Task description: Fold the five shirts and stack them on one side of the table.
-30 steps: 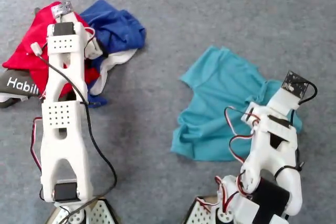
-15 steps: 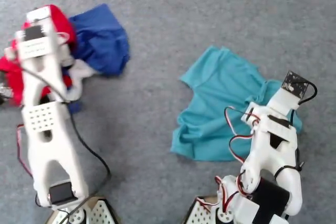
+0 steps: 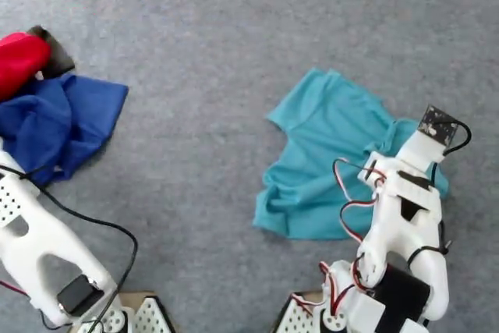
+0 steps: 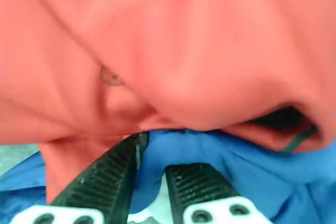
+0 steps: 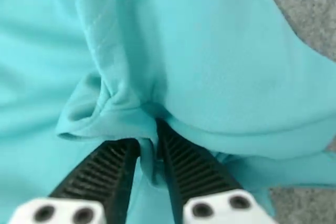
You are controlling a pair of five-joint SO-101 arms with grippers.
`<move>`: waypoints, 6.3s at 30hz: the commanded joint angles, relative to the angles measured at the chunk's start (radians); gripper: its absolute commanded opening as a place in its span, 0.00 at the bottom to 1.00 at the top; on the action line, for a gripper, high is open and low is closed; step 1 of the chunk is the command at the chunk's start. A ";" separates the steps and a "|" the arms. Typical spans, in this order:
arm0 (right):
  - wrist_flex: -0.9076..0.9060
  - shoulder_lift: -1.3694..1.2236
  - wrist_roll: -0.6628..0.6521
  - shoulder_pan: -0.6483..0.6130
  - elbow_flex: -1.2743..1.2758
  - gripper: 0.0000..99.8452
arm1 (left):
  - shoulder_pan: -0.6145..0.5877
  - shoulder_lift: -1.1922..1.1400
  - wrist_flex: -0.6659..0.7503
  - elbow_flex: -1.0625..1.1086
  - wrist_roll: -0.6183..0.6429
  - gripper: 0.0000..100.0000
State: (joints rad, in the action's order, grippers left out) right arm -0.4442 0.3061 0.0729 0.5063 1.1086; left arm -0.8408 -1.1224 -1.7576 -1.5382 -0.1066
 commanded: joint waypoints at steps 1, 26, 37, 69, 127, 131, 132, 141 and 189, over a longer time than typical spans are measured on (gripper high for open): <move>0.011 0.021 0.008 -0.017 0.001 0.01 | 0.084 0.152 -0.005 0.053 0.038 0.03; -0.011 0.028 -0.002 -0.066 0.005 0.01 | 0.094 0.212 -0.002 0.102 0.376 0.32; -0.477 0.240 0.005 -0.451 -0.298 0.01 | -0.071 0.505 -0.003 0.047 0.341 0.32; -0.967 -0.067 -0.130 -0.552 -1.135 0.01 | 0.174 0.970 -0.003 0.785 0.184 0.32; -0.632 1.221 -0.689 -0.166 0.450 0.01 | 1.187 1.620 0.647 2.437 0.376 0.32; -0.631 1.221 -0.689 -0.175 0.456 0.01 | 1.155 1.620 0.713 2.443 0.434 0.32; -0.628 1.221 -0.689 -0.175 0.458 0.01 | 1.155 1.620 0.729 2.440 0.443 0.32; -0.597 1.185 -0.689 -0.175 0.503 0.01 | 1.194 1.608 0.789 2.451 0.446 0.28; -0.542 0.987 -0.684 -0.176 0.418 0.03 | 1.227 1.450 0.733 2.333 0.219 0.03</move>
State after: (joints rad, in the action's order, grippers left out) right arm -0.9367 1.3065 -0.5961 0.3422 1.5996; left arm 0.3897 0.3122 -0.8769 0.8861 0.1987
